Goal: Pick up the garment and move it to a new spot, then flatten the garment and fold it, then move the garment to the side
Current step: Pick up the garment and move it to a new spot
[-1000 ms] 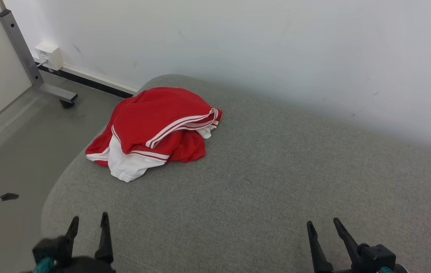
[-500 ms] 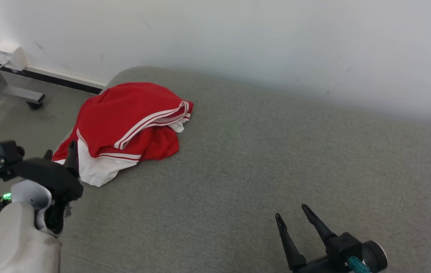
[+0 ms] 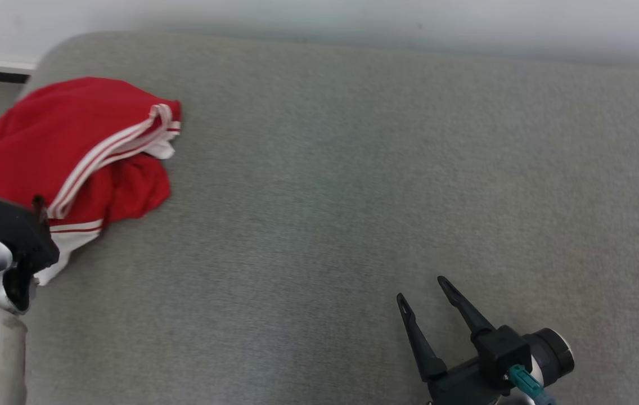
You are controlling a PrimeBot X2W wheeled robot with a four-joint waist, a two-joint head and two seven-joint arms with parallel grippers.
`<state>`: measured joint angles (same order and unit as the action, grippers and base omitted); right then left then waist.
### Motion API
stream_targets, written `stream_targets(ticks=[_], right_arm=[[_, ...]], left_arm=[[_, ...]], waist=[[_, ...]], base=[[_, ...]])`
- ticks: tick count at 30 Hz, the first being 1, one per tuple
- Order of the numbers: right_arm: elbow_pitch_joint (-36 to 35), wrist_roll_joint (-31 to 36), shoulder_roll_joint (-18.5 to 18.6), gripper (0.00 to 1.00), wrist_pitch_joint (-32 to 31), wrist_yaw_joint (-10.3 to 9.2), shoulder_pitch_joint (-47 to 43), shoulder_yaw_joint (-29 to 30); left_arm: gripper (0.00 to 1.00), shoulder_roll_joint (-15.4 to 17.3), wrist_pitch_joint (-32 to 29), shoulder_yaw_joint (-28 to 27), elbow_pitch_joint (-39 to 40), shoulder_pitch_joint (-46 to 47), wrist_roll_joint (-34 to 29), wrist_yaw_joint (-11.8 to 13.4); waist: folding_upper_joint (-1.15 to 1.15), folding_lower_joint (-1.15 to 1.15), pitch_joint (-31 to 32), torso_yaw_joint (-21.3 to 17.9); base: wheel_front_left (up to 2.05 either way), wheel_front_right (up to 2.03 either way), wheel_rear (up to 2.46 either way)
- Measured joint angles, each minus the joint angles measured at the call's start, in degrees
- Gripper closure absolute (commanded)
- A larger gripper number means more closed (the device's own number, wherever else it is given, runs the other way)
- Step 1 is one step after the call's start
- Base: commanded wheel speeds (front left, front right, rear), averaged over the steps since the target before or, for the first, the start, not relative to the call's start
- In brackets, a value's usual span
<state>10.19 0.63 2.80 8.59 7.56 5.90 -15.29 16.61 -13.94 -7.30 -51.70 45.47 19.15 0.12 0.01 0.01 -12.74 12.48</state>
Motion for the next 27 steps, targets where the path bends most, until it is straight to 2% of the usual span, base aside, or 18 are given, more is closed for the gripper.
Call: stream_targets(ticks=[8,9,10,11,16,24,27], right_arm=[[-2.2,0.7,0.0,0.00,-1.5,0.00,-1.2,0.8],[-2.5,0.8,0.0,0.00,-1.5,0.00,-1.2,1.0],[-2.7,0.8,0.0,0.00,-1.6,0.00,-1.2,1.0],[-2.8,0.7,0.0,0.00,-1.6,0.00,-1.2,1.1],[-2.4,-0.7,0.0,0.00,-0.8,0.00,-1.0,1.1],[1.0,-4.6,0.0,0.00,2.3,0.00,0.3,1.0],[2.9,-6.6,0.0,0.00,3.6,0.00,0.6,0.9]], left_arm=[[0.00,0.8,0.4,0.3,-0.9,0.4,-1.1,3.0],[0.33,1.0,0.7,0.4,-1.0,0.4,-1.2,3.2],[0.93,1.2,1.3,0.5,-0.9,0.4,-1.4,3.5],[1.00,1.2,1.4,0.7,-0.9,0.4,-1.4,3.7],[1.00,2.1,1.8,0.9,1.1,0.5,-1.2,2.8],[1.00,6.3,-0.6,1.3,7.3,4.4,0.7,-2.6],[1.00,7.8,-3.0,2.0,10.6,6.5,0.7,-3.7]], waist=[[0.00,0.00,-4.7,-4.5],[0.00,0.00,-5.1,-4.9],[0.00,0.00,-5.5,-5.2],[0.00,0.00,-6.1,-5.8],[0.00,-0.01,-5.7,-6.0],[0.00,-0.01,-2.0,-5.3],[-0.01,-0.02,0.0,-5.2]], base=[[0.00,0.00,0.00],[0.00,0.00,0.00],[0.00,0.00,0.00],[0.00,0.00,0.00],[0.00,0.00,0.00],[0.00,0.00,0.00],[0.00,0.00,0.00]])
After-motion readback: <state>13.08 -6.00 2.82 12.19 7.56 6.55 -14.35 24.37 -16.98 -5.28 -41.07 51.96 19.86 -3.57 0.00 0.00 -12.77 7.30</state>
